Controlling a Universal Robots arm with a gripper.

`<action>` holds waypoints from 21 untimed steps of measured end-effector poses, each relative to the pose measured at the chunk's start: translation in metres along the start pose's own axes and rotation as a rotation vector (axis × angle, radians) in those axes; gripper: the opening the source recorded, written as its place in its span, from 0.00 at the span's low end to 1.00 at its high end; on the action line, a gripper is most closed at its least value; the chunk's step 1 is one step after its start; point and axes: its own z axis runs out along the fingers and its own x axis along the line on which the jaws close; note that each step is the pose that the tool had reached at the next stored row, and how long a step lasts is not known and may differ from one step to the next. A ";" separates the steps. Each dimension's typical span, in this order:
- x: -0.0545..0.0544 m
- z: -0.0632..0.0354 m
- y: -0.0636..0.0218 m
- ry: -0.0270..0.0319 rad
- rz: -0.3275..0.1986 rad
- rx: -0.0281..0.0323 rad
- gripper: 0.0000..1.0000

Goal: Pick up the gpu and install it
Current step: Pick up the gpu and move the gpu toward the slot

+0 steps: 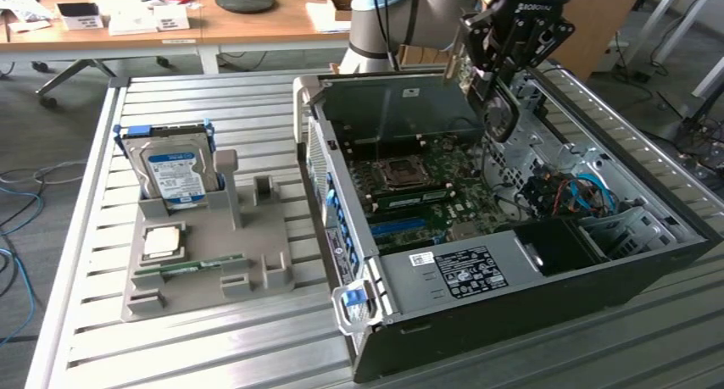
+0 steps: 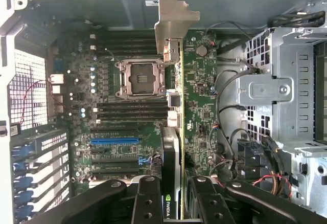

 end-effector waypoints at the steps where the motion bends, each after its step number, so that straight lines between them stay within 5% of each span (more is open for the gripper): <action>1: -0.001 0.0000 0.0001 0.0000 0.000 0.0001 0.27; 21: -0.013 0.0003 0.0006 0.0000 0.000 0.0001 0.27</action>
